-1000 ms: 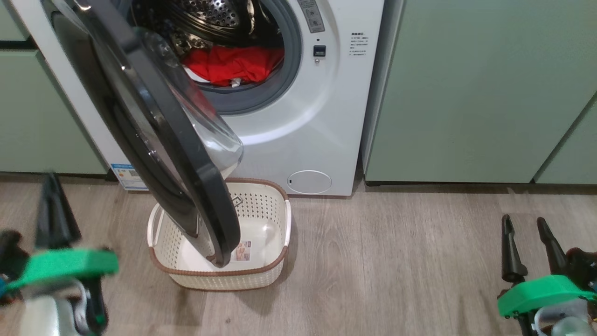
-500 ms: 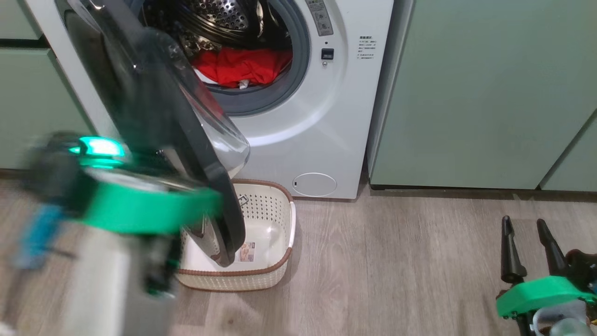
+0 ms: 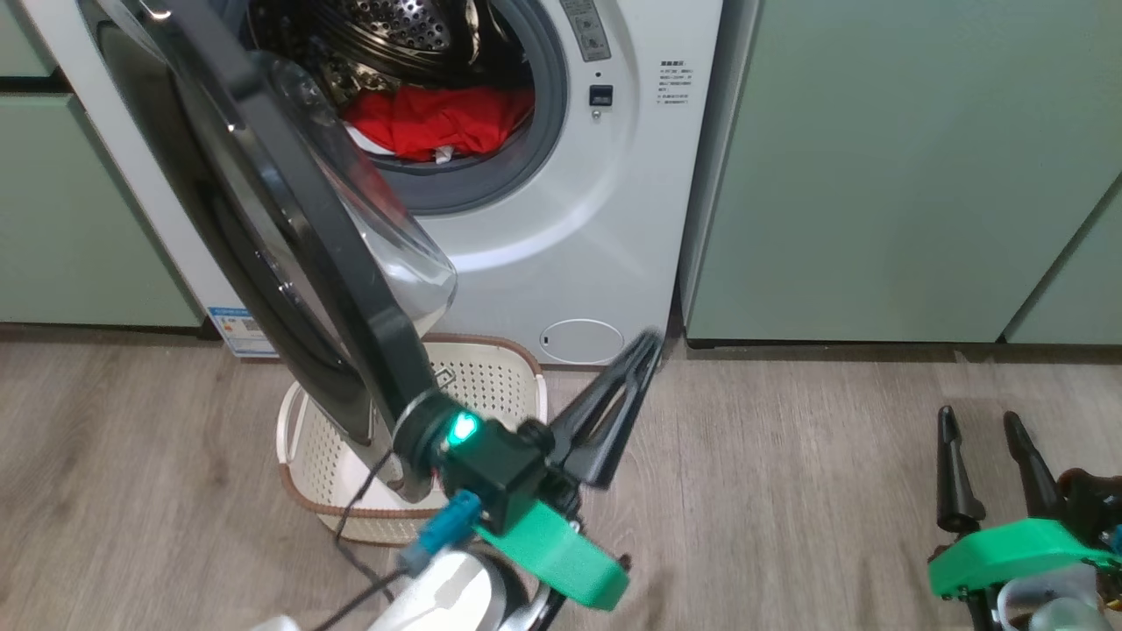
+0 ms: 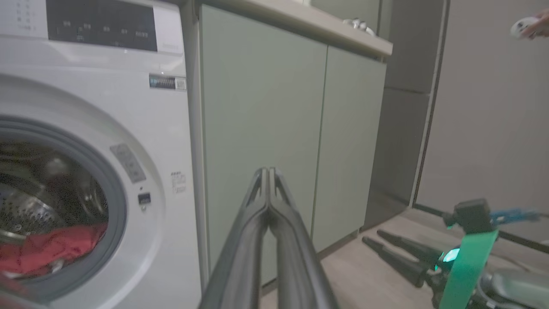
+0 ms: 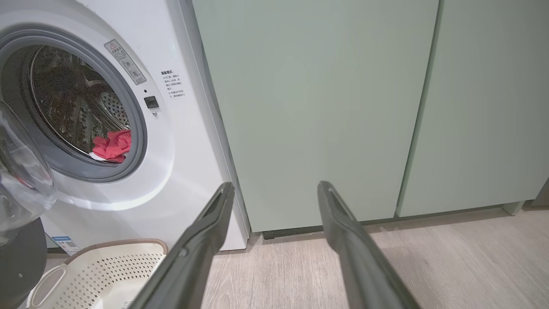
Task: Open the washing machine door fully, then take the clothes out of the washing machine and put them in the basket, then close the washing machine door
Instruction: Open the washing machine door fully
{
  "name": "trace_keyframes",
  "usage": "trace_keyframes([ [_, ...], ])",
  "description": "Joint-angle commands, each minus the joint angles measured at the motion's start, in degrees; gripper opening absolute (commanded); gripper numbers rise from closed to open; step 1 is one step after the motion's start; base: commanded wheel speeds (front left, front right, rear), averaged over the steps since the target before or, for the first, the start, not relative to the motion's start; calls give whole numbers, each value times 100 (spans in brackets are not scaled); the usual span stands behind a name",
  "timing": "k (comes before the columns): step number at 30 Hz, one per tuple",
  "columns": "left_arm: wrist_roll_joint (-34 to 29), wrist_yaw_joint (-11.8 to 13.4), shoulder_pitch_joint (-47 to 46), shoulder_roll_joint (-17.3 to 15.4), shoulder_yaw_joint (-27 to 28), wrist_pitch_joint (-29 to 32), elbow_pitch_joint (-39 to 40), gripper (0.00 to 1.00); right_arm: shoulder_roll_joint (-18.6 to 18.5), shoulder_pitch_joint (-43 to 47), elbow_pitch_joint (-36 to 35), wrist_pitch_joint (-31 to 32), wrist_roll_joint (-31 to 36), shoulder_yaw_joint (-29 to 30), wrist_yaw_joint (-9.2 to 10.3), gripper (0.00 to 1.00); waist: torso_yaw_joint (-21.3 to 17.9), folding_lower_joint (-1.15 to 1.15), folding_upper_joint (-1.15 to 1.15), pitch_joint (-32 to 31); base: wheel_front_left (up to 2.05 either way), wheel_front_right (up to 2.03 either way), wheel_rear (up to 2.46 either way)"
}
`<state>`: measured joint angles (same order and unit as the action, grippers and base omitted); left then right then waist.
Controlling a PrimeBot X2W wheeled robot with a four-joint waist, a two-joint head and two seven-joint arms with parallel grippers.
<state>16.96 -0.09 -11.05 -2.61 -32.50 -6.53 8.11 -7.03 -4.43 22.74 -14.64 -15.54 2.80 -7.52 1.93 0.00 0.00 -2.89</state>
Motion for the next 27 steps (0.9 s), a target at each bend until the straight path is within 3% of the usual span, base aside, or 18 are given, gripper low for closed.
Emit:
trace_keyframes([
  [1, -150, 60, -182, -28, 146, -142, -130, 0, -92, -65, -172, -36, 12, -134, 3, 100, -18, 0, 0, 13, 0, 0, 0],
  [8, -205, 398, -257, -28, 306, -698, -2056, 0, -131, -112, -189, -36, 8, -190, 3, 100, -118, 0, 0, 90, 0, 0, 0],
  [12, -10, 640, -367, -28, 631, -819, -2687, 0, -142, -94, -208, -36, 5, -182, 3, 100, -128, 0, 0, 130, 0, 0, 0],
  [18, 86, 865, -405, -27, 1100, -844, -2821, 0, -115, -35, -219, -36, 20, -138, 3, 100, -14, 0, 0, 186, 0, 0, 0],
  [27, 107, 906, -304, -27, 1283, -846, -2635, 0, -70, 1, -236, -36, 18, -110, 3, 100, 365, 0, 0, 178, 0, 0, 0],
])
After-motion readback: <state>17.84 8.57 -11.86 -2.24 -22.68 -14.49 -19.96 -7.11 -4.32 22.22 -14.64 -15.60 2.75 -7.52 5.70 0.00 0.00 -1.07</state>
